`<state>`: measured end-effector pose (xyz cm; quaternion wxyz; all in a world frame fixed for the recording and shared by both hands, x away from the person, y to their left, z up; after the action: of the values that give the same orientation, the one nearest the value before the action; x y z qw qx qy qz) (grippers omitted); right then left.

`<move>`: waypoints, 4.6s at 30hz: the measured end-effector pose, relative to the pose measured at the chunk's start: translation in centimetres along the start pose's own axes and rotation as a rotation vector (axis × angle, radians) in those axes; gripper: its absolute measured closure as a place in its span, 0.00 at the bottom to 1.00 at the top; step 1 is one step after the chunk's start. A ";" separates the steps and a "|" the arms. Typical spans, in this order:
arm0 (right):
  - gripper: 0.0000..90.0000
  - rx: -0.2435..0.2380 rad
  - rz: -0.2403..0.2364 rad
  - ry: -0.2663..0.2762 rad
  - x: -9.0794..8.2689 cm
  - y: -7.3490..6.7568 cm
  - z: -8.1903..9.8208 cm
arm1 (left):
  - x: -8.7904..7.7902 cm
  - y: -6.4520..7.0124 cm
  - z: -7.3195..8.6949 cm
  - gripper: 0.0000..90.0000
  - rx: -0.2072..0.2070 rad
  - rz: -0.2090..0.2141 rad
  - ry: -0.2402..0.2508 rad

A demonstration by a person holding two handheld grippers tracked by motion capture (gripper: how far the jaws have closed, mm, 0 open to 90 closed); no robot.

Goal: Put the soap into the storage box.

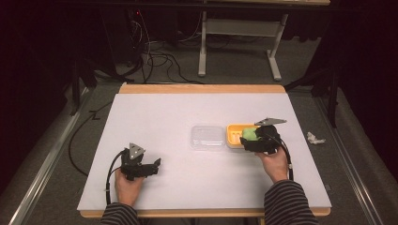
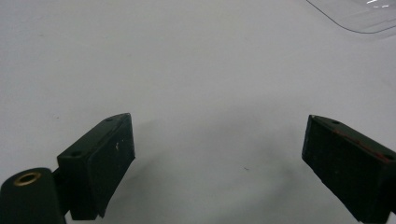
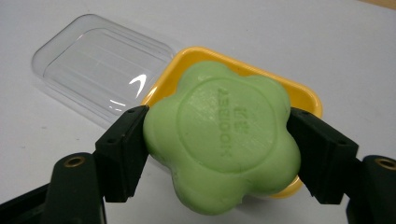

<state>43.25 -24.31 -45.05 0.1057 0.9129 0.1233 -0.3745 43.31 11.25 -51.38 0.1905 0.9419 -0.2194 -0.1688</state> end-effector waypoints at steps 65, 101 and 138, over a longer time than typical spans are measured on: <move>0.34 -0.004 0.053 -0.059 4.3 0.1 -1.6 | -0.1 0.2 0.0 0.11 -0.008 0.017 -0.001; 0.34 0.129 0.007 0.170 -2.5 2.9 -0.9 | 0.0 0.2 0.0 0.12 -0.003 0.012 0.002; 0.33 0.169 0.006 0.293 -7.8 4.8 0.7 | 0.0 0.1 0.1 0.13 0.006 0.005 -0.001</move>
<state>38.91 -30.17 -39.54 0.0108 0.9638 0.1026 -0.2459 43.26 11.14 -51.39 0.1879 0.9417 -0.2225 -0.1682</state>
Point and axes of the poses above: each handheld gripper's, and its own axes: x roughly forward along the jaws, z roughly out of its underside, y roughly to its right, the point moved 6 cm from there along x, roughly forward along the jaws, and after that the axes turned 7 degrees about z, right-handed, at the moved point
